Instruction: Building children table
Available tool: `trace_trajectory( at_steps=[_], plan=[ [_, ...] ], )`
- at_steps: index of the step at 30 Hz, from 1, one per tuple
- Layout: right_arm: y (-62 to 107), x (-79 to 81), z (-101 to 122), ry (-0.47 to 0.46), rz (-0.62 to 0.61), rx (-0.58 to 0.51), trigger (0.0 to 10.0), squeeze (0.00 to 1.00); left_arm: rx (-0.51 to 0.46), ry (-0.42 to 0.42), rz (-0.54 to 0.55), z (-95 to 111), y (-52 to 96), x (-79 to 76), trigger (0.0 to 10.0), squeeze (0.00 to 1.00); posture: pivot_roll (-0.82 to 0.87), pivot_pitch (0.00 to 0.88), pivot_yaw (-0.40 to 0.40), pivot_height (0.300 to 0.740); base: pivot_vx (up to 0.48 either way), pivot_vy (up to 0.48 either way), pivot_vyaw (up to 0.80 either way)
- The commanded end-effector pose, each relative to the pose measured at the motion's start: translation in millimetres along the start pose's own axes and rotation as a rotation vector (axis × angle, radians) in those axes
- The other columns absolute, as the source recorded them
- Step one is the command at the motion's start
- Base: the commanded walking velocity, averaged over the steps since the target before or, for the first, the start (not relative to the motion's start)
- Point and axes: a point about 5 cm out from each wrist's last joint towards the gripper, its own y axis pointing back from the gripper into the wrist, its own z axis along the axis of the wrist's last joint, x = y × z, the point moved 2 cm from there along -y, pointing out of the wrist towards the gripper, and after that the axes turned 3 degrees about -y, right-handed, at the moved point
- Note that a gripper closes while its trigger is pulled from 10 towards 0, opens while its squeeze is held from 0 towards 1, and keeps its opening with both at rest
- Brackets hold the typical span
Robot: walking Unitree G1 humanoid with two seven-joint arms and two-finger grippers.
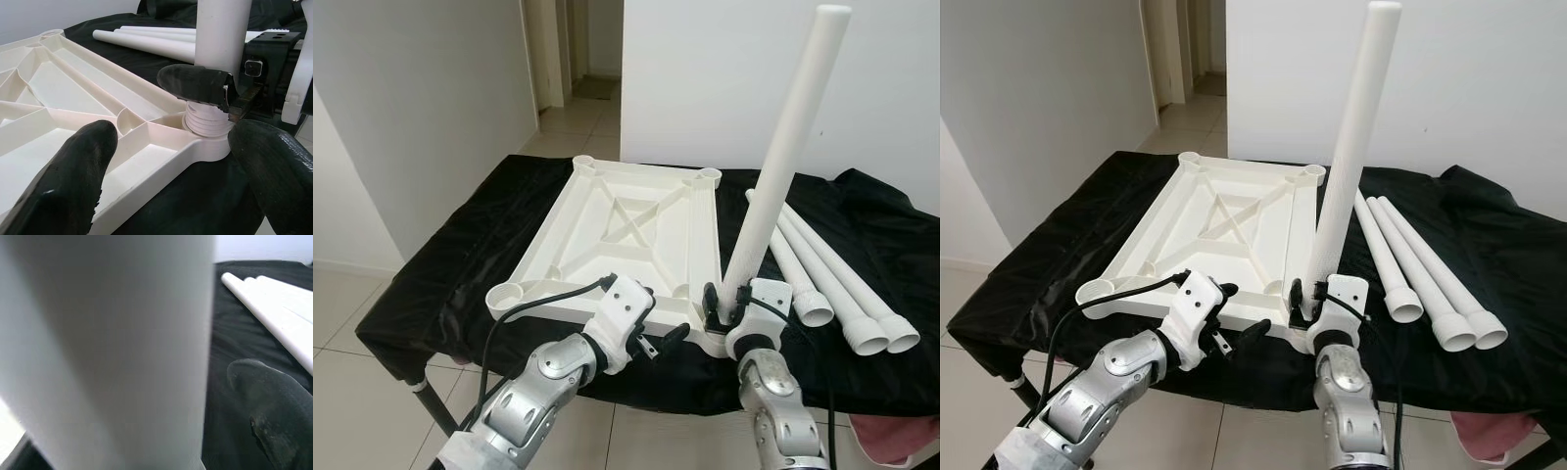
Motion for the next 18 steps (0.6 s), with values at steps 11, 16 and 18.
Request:
trace_trajectory(
  at_steps=[11,16,18],
  plan=[
    [-7.0,9.9,-1,0.147,0.489,0.062,10.0,0.0,0.006,-0.005,-0.083,-1,2.6,-8.4,10.0,0.0,-0.04,0.049,0.023,0.74,0.0,0.0,0.0],
    [-13.8,5.5,-3,0.179,0.491,0.068,7.8,0.0,-0.014,-0.001,-0.07,3,0.6,-7.5,10.0,0.0,-0.03,0.044,0.014,0.74,0.0,0.0,0.0],
    [-14.2,4.5,-5,0.176,0.488,0.079,0.0,0.0,-0.019,0.004,-0.064,5,0.1,-7.4,10.0,0.0,-0.03,0.043,0.009,0.74,0.0,0.0,0.0]
  ],
)
